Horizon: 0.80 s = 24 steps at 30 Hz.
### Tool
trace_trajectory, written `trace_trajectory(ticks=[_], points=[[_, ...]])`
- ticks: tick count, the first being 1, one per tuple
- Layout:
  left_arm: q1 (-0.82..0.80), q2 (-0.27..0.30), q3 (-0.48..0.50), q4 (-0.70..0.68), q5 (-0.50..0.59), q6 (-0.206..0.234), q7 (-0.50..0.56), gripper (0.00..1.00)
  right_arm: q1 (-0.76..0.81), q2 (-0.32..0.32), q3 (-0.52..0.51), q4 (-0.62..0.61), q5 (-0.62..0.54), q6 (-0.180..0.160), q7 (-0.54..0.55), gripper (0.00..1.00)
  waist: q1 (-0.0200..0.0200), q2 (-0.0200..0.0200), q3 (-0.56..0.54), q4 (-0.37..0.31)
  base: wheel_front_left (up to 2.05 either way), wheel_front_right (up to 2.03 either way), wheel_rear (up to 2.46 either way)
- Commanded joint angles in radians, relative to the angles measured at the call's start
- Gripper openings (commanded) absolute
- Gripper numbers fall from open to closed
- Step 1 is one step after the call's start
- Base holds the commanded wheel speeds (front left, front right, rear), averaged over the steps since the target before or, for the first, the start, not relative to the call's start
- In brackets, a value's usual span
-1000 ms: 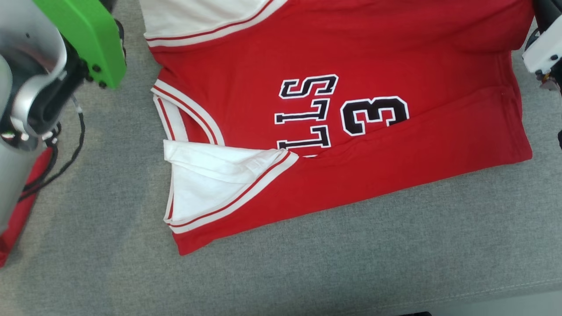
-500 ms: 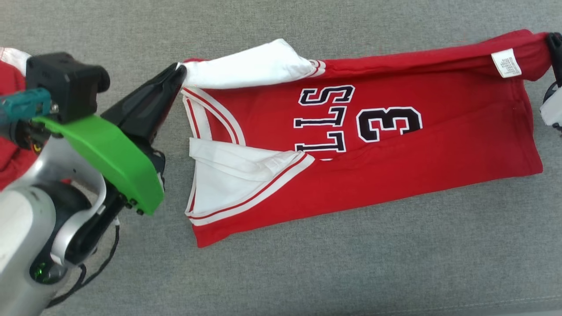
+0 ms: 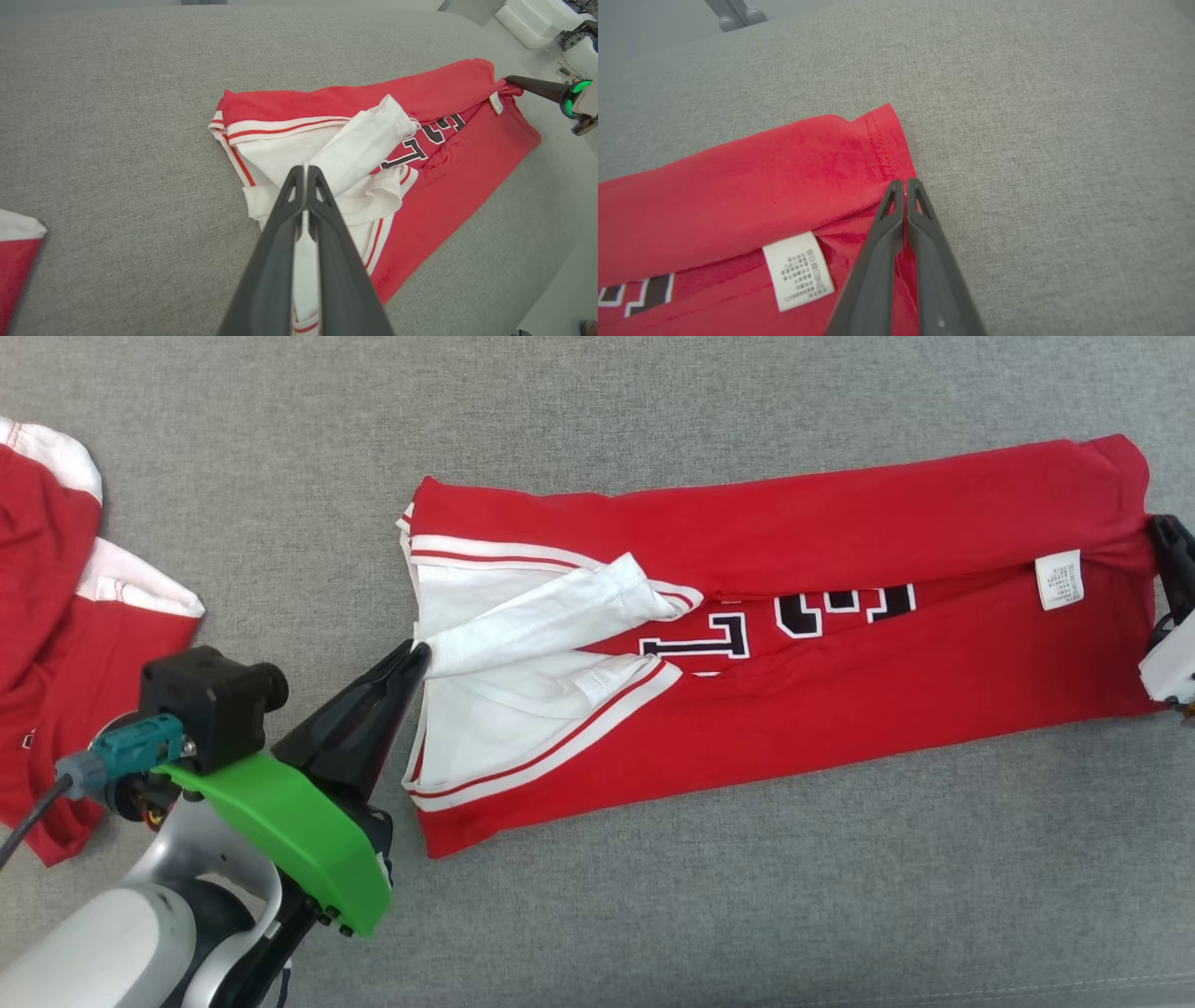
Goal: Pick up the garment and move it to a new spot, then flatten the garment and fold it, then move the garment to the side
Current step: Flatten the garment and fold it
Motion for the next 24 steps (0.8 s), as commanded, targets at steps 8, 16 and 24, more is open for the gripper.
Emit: trace_trajectory(ticks=[8, 16, 24], points=[[0.061, -0.032, -0.034, 0.081, 0.019, -0.011, -0.055, 0.0, 0.033, 0.02, 0.005, 0.035, 0.003, -0.002, -0.014, 0.0, 0.0, 0.0, 0.003, 0.006, 0.0, 0.0, 0.0], [0.078, -0.113, -0.038, 0.165, 0.051, 0.007, -0.159, 1.0, 0.014, 0.033, 0.033, 0.055, 0.009, -0.002, -0.1, 1.0, 0.0, 0.0, -0.032, -0.002, 0.0, 0.0, 0.0], [0.136, -0.192, 0.008, 0.245, 0.101, 0.048, -0.386, 1.0, 0.082, 0.044, 0.101, 0.044, -0.022, -0.001, -0.32, 1.0, 0.0, 0.0, -0.143, -0.016, 0.0, 0.0, 0.0]])
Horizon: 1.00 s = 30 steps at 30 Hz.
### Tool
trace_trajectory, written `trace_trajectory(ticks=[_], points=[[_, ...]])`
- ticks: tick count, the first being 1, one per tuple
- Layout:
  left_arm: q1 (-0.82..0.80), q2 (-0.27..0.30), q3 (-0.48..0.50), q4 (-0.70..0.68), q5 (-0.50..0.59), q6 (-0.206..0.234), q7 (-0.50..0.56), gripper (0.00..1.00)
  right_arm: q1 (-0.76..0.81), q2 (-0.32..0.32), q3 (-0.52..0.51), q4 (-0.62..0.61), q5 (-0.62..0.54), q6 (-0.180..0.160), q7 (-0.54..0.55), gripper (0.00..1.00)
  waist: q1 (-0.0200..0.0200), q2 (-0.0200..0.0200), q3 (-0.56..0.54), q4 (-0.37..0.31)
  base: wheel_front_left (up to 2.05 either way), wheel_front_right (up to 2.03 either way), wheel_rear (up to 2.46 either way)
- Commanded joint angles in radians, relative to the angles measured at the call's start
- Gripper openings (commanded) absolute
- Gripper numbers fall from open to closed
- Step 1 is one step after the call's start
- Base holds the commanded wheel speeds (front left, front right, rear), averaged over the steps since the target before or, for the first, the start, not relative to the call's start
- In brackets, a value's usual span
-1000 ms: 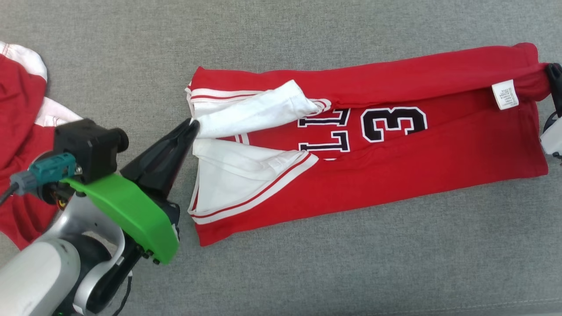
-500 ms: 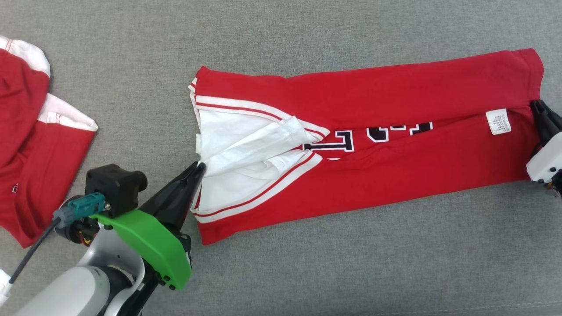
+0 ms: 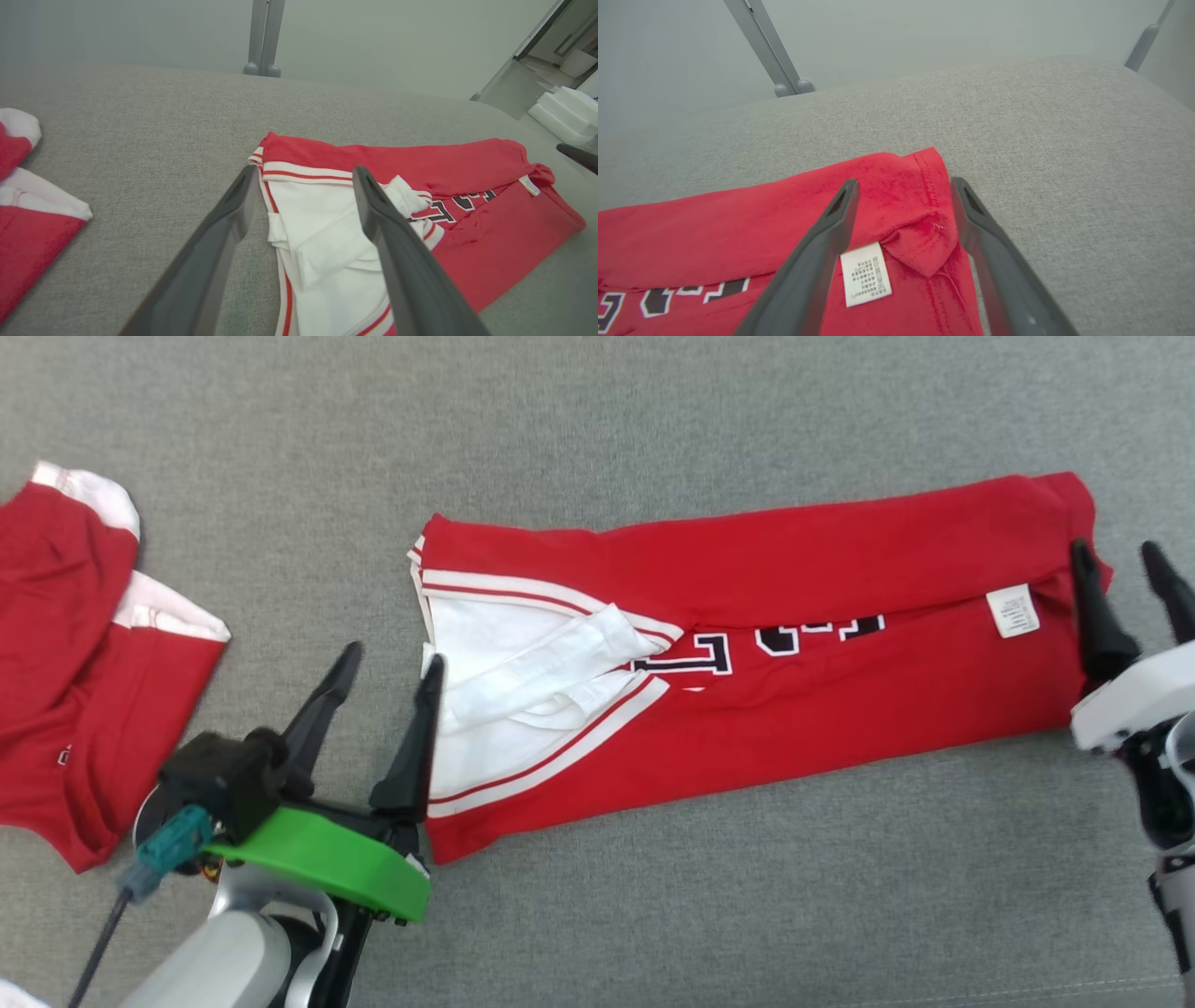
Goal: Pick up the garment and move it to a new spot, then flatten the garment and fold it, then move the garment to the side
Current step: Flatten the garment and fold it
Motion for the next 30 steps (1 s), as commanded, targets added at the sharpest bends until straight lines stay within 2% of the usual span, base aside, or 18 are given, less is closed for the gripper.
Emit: trace_trajectory(ticks=[1, 4, 8, 10, 13, 21, 27, 30], points=[[0.029, -0.008, 0.003, 0.019, 0.018, 0.009, -0.035, 1.0, 0.024, 0.014, 0.01, 0.007, -0.007, 0.0, -0.036, 1.0, 0.0, -0.0001, -0.064, -0.01, 0.0, 0.0, 0.0], [0.064, -0.041, 0.012, 0.062, 0.04, 0.013, -0.117, 1.0, 0.059, 0.033, 0.045, 0.028, -0.008, -0.001, -0.11, 1.0, 0.0, -0.0001, -0.106, -0.011, 0.0, 0.0, 0.0], [0.119, -0.086, 0.021, 0.113, 0.08, 0.006, -0.159, 1.0, 0.099, 0.049, 0.115, 0.072, -0.005, -0.001, -0.207, 1.0, 0.0, -0.0001, -0.159, -0.013, 0.0, 0.0, 0.0], [0.151, -0.115, 0.052, 0.125, 0.117, 0.014, -0.166, 1.0, 0.119, 0.05, 0.15, 0.101, -0.012, -0.001, -0.252, 1.0, 0.0, -0.0001, -0.184, -0.012, 0.0, 0.0, 0.0], [0.212, -0.182, 0.133, 0.105, 0.219, -0.002, -0.165, 1.0, 0.137, 0.063, 0.191, 0.136, -0.012, 0.0, -0.298, 1.0, 0.0, -0.0001, -0.215, -0.008, 0.0, 0.0, 0.0], [0.374, -0.339, 0.324, 0.074, 0.468, -0.097, -0.165, 1.0, 0.184, 0.09, 0.181, 0.198, 0.034, 0.0, -0.327, 1.0, 0.0, -0.0001, -0.273, 0.023, 0.0, 0.0, 0.0], [0.419, -0.429, 0.39, 0.102, 0.565, -0.189, -0.164, 1.0, 0.194, 0.093, 0.133, 0.189, 0.064, 0.0, -0.328, 1.0, 0.0, -0.0001, -0.266, 0.068, 0.0, 0.0, 0.0], [0.426, -0.457, 0.414, 0.114, 0.596, -0.222, -0.164, 1.0, 0.187, 0.088, 0.113, 0.205, 0.087, 0.0, -0.328, 1.0, 0.0, -0.0001, -0.254, 0.09, 0.0, 0.0, 0.0]])
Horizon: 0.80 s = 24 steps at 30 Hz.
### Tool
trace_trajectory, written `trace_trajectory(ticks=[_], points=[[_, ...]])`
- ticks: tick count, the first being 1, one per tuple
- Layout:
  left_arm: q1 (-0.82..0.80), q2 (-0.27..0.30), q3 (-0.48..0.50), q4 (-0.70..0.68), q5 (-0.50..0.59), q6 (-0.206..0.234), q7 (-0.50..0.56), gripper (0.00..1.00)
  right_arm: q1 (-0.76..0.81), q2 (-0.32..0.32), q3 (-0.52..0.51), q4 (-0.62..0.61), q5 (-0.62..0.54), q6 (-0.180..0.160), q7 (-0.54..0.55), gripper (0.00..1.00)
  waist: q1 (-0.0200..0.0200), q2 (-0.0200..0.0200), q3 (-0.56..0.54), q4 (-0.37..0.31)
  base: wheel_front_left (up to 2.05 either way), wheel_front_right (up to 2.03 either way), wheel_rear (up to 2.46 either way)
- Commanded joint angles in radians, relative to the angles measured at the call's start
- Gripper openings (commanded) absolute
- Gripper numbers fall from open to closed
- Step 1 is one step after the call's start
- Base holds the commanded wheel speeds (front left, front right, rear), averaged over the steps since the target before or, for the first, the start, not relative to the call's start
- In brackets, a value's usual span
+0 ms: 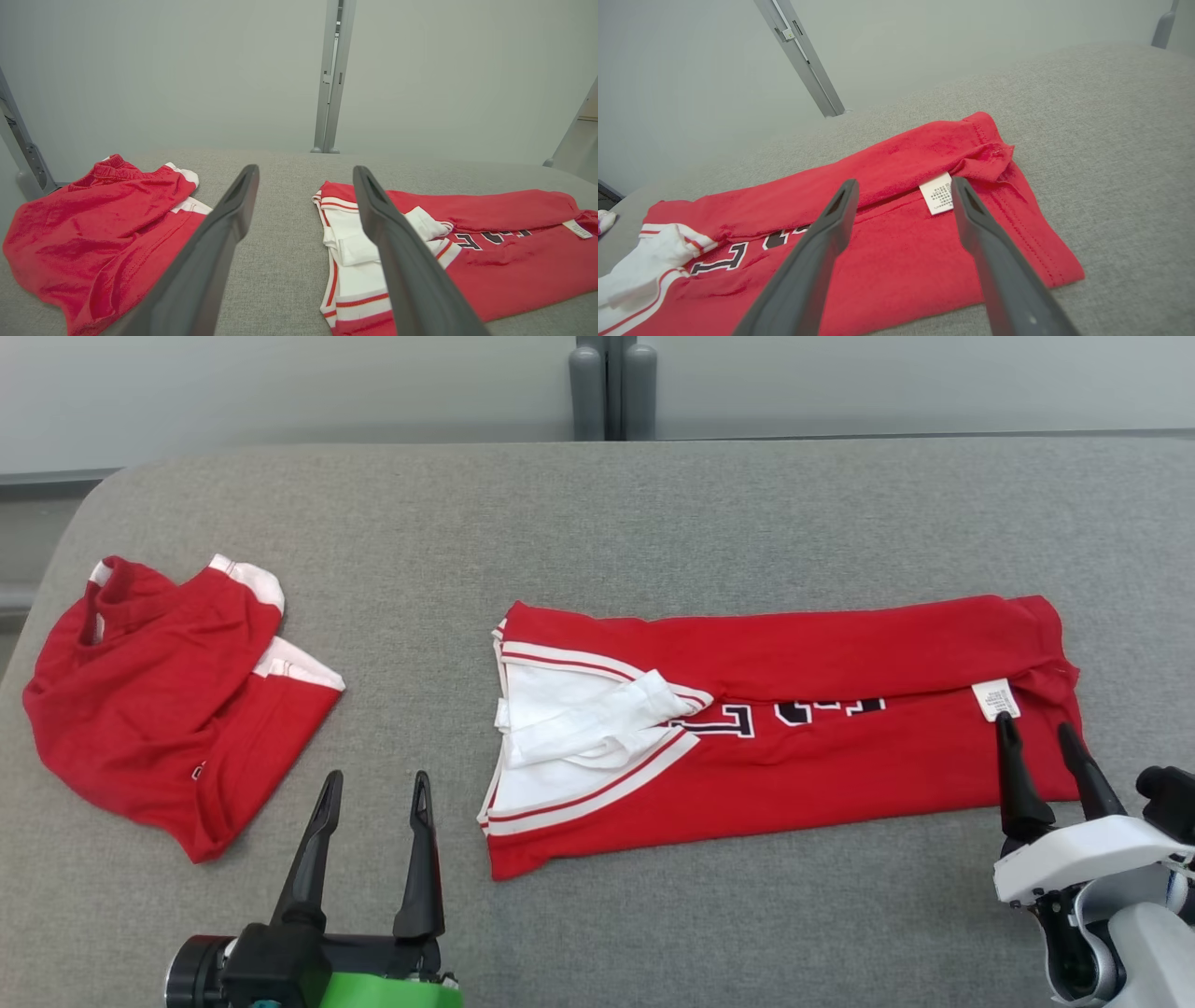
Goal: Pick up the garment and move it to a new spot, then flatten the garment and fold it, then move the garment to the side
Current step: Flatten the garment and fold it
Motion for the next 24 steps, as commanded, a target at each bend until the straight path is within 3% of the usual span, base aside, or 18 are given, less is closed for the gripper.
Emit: trace_trajectory(ticks=[1, 10, 18, 24], points=[[0.015, -0.01, 0.011, 0.007, 0.018, -0.016, 0.0, 1.0, -0.006, -0.006, -0.014, 0.016, 0.018, -0.001, -0.004, 1.0, 0.0001, -0.0001, 0.016, 0.028, 0.0, 0.0, 0.0], [-0.019, -0.042, 0.018, 0.03, 0.058, -0.067, 0.0, 1.0, -0.133, -0.078, -0.104, 0.16, 0.068, -0.001, 0.1, 1.0, 0.0001, -0.0001, 0.081, 0.07, 0.0, 0.0, 0.0], [-0.035, -0.045, -0.002, 0.039, 0.042, -0.059, 0.0, 1.0, -0.228, -0.139, -0.143, 0.284, 0.132, -0.001, 0.336, 1.0, 0.0001, -0.0001, 0.094, 0.089, 0.0, 0.0, 0.0], [-0.043, -0.045, -0.013, 0.04, 0.044, -0.053, 0.0, 1.0, -0.239, -0.152, -0.133, 0.332, 0.122, -0.001, 0.401, 1.0, 0.0001, -0.0001, 0.105, 0.098, 0.0, 0.0, 0.0]])
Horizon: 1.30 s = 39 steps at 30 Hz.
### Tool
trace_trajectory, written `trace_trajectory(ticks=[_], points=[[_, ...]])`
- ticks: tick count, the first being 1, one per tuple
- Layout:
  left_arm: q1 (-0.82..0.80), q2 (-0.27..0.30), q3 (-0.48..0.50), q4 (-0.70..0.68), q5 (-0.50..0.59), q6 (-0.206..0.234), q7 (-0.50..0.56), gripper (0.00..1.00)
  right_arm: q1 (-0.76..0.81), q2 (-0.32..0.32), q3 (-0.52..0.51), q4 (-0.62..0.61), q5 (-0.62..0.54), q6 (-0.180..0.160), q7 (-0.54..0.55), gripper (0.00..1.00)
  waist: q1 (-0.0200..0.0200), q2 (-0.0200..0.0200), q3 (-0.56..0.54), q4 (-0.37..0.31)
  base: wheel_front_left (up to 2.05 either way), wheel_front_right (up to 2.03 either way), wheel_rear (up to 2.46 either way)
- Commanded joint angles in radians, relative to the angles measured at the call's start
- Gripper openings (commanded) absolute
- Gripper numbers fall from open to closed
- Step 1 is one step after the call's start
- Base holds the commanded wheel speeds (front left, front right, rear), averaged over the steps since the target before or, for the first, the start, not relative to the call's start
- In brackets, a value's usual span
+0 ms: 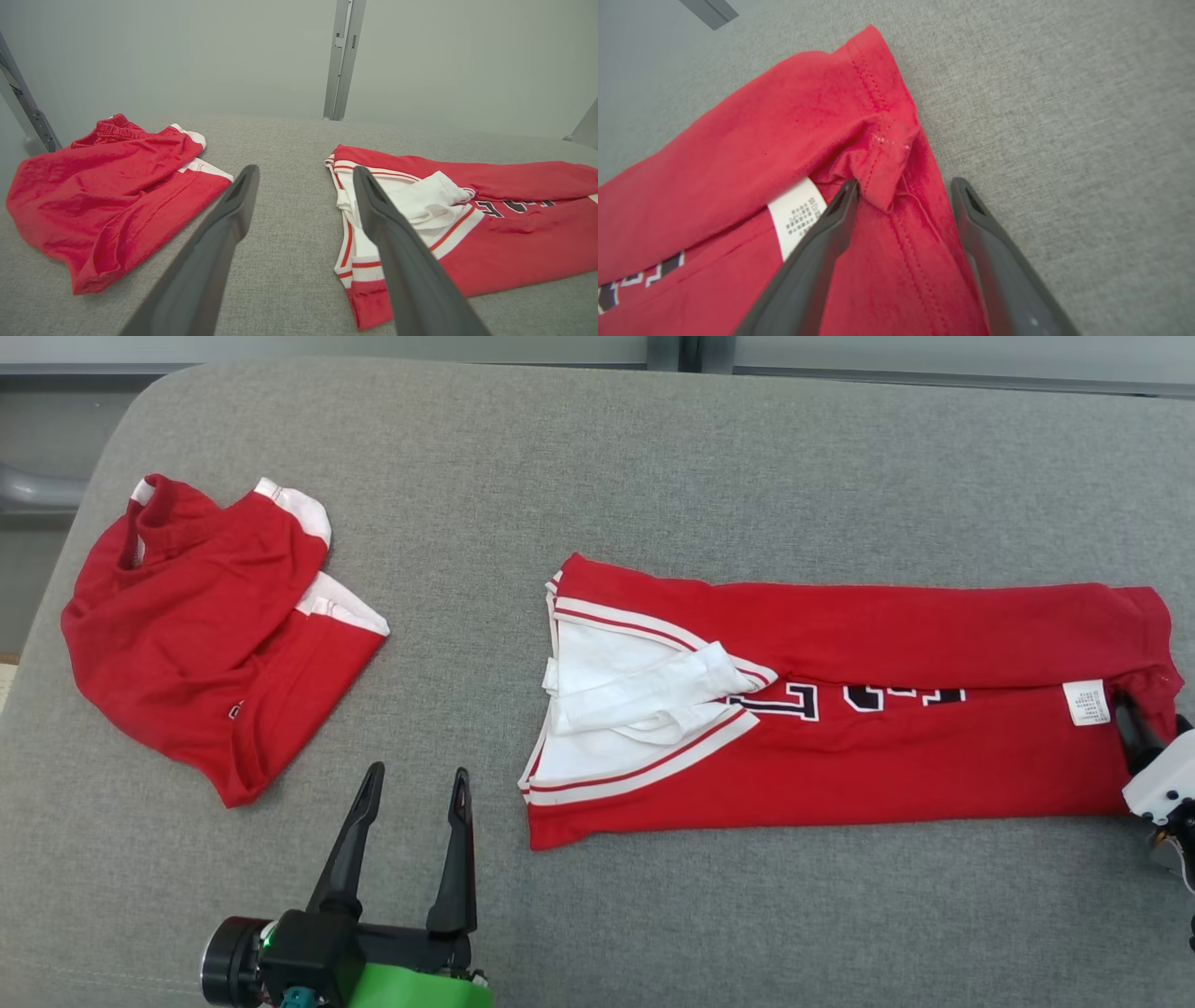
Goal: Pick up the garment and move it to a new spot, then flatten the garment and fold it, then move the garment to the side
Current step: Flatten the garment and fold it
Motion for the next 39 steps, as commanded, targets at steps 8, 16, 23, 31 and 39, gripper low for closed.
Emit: trace_trajectory(ticks=[8, 16, 23, 31, 39], points=[[-0.035, 0.0, -0.009, -0.008, 0.009, 0.011, 0.0, 1.0, -0.008, 0.015, 0.05, -0.006, 0.011, -0.001, 0.027, 0.0, 0.0, 0.0, 0.029, -0.007, 0.0, 0.0, 0.0], [-0.056, 0.0, -0.007, -0.011, 0.023, 0.006, 0.0, 1.0, -0.014, -0.069, 0.06, -0.041, -0.026, -0.003, -0.053, 0.0, 0.0, 0.0, 0.061, -0.044, 0.0, 0.0, 0.0], [-0.071, 0.0, 0.001, -0.006, 0.033, -0.001, 0.0, 1.0, 0.015, -0.164, 0.062, -0.054, -0.065, -0.003, -0.095, 0.0, 0.0, 0.0, 0.066, -0.084, 0.0, 0.0, 0.0], [-0.077, 0.0, 0.023, -0.001, 0.051, -0.02, 0.0, 1.0, -0.011, -0.286, 0.032, -0.112, -0.168, -0.002, -0.076, 0.0, 0.0, 0.0, 0.07, -0.124, 0.0, 0.0, 0.0], [-0.083, 0.0, 0.017, 0.012, 0.05, -0.022, 0.0, 1.0, -0.019, -0.242, 0.015, -0.321, -0.264, -0.002, 0.055, 0.0, 0.0, 0.0, 0.061, -0.131, 0.0, 0.0, 0.0]])
